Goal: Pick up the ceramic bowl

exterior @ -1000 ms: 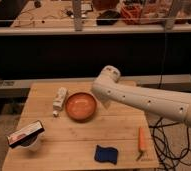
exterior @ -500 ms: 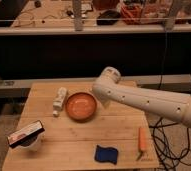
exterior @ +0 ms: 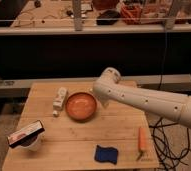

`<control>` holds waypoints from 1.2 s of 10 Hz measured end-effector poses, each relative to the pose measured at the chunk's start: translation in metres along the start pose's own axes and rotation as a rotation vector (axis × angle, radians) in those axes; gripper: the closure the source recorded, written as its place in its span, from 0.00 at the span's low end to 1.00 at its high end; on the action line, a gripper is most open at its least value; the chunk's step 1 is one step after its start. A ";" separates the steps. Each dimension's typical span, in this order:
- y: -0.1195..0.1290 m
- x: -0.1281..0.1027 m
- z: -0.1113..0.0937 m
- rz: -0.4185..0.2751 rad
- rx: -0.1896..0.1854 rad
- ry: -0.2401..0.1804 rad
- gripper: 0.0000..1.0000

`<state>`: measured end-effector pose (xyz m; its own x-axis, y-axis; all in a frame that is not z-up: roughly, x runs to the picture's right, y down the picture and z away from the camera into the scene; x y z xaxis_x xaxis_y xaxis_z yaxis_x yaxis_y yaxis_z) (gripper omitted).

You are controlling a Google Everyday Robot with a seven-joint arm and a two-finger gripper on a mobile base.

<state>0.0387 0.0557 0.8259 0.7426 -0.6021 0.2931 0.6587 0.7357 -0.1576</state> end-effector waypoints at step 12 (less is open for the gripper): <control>-0.004 -0.009 0.039 -0.092 -0.001 -0.087 0.20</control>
<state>0.0248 0.0700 0.8606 0.6659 -0.6377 0.3873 0.7236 0.6784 -0.1272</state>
